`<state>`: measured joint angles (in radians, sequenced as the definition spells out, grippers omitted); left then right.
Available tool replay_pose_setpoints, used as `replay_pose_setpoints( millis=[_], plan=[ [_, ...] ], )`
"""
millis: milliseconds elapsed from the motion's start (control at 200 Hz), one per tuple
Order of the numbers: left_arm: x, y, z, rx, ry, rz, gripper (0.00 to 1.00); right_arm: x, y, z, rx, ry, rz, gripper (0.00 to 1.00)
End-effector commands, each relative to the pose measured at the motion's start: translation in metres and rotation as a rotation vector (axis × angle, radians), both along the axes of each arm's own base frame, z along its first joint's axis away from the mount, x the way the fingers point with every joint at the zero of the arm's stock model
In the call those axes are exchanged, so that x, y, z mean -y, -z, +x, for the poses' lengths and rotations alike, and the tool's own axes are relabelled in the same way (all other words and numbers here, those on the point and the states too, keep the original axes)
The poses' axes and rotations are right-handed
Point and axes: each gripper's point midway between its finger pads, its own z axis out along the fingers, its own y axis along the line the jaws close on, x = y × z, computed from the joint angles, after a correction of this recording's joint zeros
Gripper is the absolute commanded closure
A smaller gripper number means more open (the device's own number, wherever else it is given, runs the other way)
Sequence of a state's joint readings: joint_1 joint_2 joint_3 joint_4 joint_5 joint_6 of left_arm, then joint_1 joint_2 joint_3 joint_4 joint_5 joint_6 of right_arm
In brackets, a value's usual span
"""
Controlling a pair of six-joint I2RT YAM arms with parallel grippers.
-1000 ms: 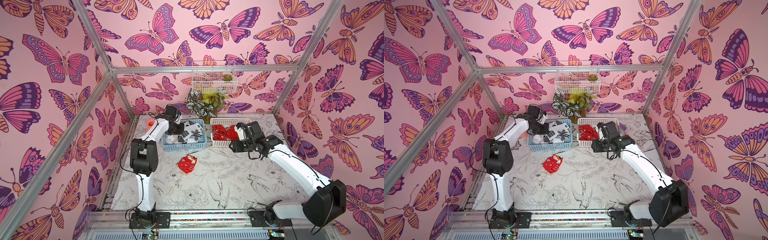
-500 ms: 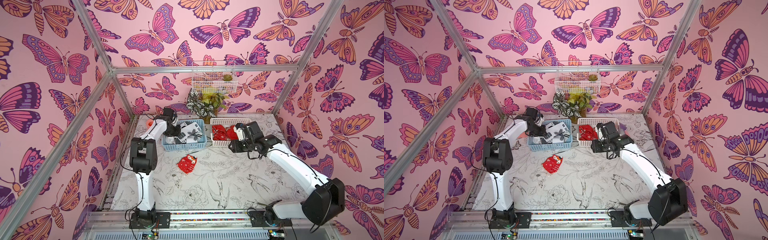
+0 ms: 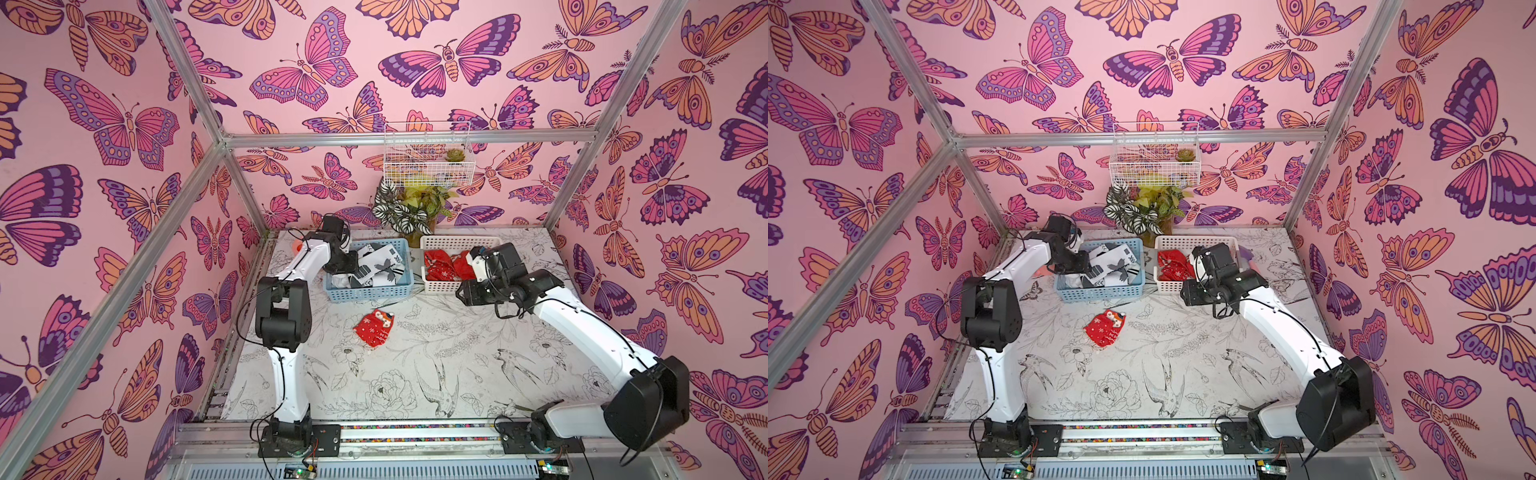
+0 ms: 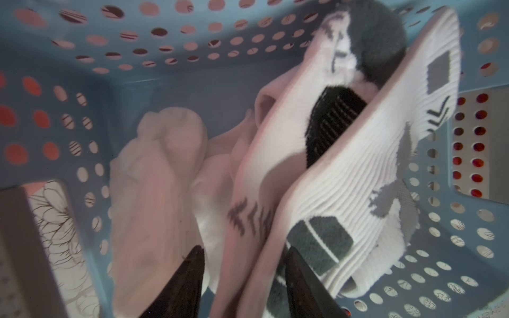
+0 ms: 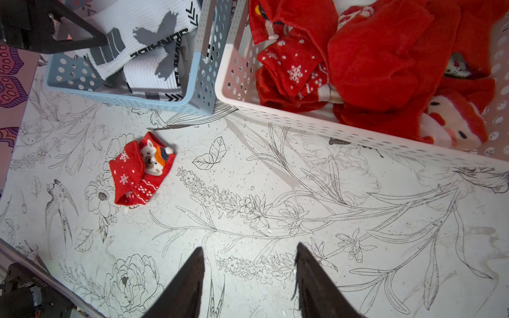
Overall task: Sort the socks into the basket by color
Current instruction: Place the sock in the bin, then pick up the sock at the center of the board.
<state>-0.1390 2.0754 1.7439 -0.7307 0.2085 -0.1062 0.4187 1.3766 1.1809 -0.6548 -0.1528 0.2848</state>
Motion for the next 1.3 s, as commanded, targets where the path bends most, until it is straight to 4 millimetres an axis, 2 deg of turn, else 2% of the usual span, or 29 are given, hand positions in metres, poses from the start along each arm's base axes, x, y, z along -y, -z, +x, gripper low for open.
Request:
replay_pose_setpoints(
  millis=[0,170,336,667,757,792,817,957,1068,1213,1293],
  plan=[
    [-0.009,-0.031,-0.005,0.053,-0.03,-0.001,0.47,-0.003,-0.007,-0.005,-0.002,-0.007,0.025,0.45],
    [-0.006,-0.053,-0.014,0.082,-0.048,-0.038,0.39,-0.023,0.002,-0.017,-0.021,-0.045,0.03,0.45],
    [-0.002,-0.074,-0.032,0.116,-0.076,-0.107,0.38,-0.052,0.012,-0.031,-0.041,-0.086,0.029,0.45],
    [-0.005,-0.1,-0.08,0.165,-0.108,-0.159,0.39,-0.135,0.047,-0.06,-0.097,-0.164,0.108,0.47],
    [-0.002,-0.114,-0.087,0.193,-0.103,-0.187,0.39,-0.156,0.052,-0.059,-0.079,-0.169,0.153,0.47],
    [-0.003,-0.117,-0.089,0.201,-0.105,-0.188,0.39,-0.163,0.049,-0.058,-0.064,-0.176,0.172,0.47],
    [-0.003,-0.121,-0.091,0.209,-0.108,-0.191,0.39,-0.167,0.06,-0.056,-0.08,-0.177,0.158,0.47],
    [0.0,-0.133,-0.101,0.226,-0.091,-0.216,0.39,-0.186,0.07,-0.051,-0.092,-0.206,0.155,0.47],
    [0.001,-0.134,-0.106,0.224,-0.084,-0.227,0.39,-0.196,0.077,-0.046,-0.1,-0.221,0.16,0.47],
    [0.005,-0.124,-0.112,0.196,-0.066,-0.242,0.39,-0.211,0.083,-0.039,-0.109,-0.245,0.174,0.47],
    [0.0,-0.119,-0.115,0.197,-0.081,-0.217,0.39,-0.218,0.085,-0.035,-0.104,-0.253,0.186,0.47]
  ],
)
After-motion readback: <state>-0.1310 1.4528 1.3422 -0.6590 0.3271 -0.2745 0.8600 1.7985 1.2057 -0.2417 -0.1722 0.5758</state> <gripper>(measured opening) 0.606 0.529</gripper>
